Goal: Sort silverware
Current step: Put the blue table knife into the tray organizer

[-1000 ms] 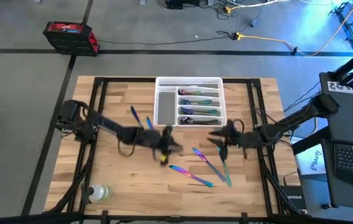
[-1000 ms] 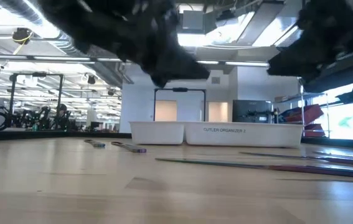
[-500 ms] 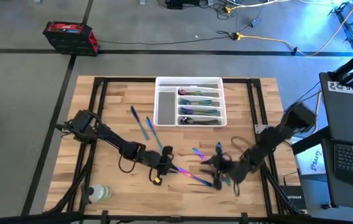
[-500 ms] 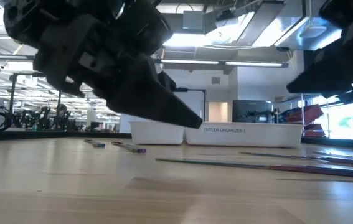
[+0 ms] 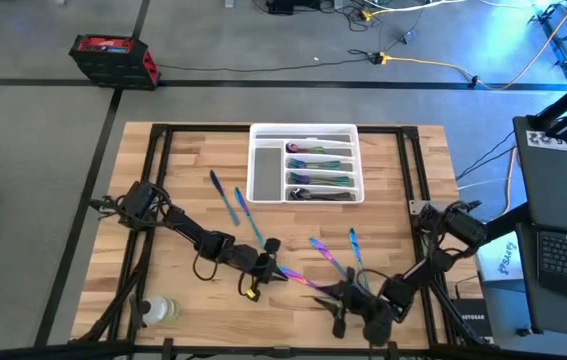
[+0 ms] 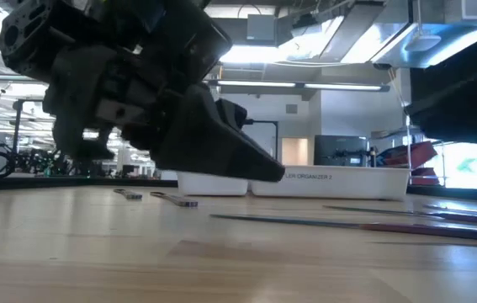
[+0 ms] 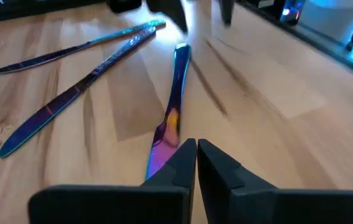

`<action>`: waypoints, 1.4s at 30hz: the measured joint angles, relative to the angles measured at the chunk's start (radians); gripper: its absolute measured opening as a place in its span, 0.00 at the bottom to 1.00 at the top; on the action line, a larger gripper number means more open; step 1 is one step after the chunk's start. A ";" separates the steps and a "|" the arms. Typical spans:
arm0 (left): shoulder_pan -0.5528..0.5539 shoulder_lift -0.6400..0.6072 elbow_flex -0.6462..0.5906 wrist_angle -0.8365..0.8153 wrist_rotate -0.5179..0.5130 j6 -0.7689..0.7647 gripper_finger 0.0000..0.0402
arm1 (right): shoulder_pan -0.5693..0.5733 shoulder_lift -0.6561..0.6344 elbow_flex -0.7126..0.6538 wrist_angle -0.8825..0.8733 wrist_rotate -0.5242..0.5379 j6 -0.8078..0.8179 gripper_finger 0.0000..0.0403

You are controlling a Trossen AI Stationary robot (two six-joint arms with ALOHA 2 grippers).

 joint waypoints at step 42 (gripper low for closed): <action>0.033 0.145 0.094 -0.099 0.022 -0.094 0.00 | 0.086 0.122 -0.009 -0.316 -0.039 0.234 0.51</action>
